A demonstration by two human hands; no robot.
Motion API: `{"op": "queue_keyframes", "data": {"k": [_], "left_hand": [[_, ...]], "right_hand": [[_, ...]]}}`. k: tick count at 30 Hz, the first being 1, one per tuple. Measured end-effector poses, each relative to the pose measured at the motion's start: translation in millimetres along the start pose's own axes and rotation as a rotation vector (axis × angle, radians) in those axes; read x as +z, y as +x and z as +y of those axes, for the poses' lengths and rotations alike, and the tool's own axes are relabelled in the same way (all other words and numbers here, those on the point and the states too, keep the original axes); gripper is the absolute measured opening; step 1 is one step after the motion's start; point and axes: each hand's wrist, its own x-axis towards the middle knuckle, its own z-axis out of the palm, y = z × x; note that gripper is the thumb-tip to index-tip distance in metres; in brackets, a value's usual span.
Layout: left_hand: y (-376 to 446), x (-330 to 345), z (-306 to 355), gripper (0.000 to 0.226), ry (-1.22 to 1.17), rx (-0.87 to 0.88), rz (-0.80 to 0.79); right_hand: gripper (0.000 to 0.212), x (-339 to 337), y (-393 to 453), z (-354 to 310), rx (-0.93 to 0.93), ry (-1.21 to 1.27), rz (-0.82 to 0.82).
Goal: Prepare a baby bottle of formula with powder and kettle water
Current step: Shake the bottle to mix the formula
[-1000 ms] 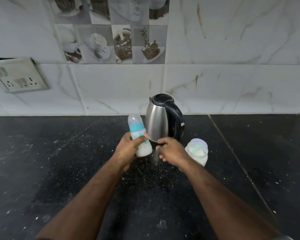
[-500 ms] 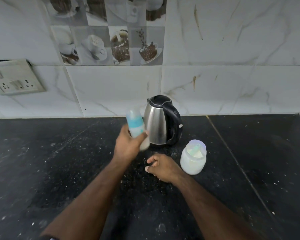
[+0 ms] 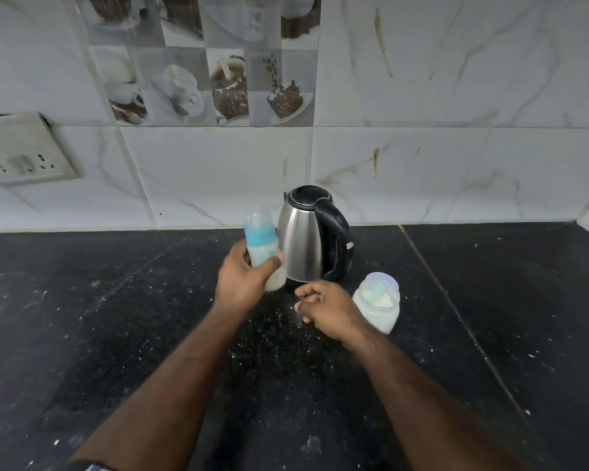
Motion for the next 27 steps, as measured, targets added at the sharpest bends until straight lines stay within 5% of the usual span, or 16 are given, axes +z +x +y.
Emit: {"op": "queue_keyframes", "data": {"k": [8,17,21,27], "left_hand": [[-20.7,6.5,-12.8,0.044,-0.216,-0.131,-0.198],[-31.6,0.8,-2.9,0.039,-0.418,-0.268,-0.393],[-29.9,-5.8,-2.2,0.030,-0.382,-0.258,-0.396],[-27.7,-9.0,3.9,0.037,-0.369,-0.258,-0.287]], "right_hand": [[0.065,-7.1,4.2,-33.9,-0.152,0.109,-0.062],[0.074,-8.2,2.9,-43.9,-0.144,-0.026,0.016],[0.080,-16.1,1.5,-44.1,-0.133,0.117,-0.025],[0.058,-24.6,-0.2,-47.9,-0.055,0.377,-0.097]]}}
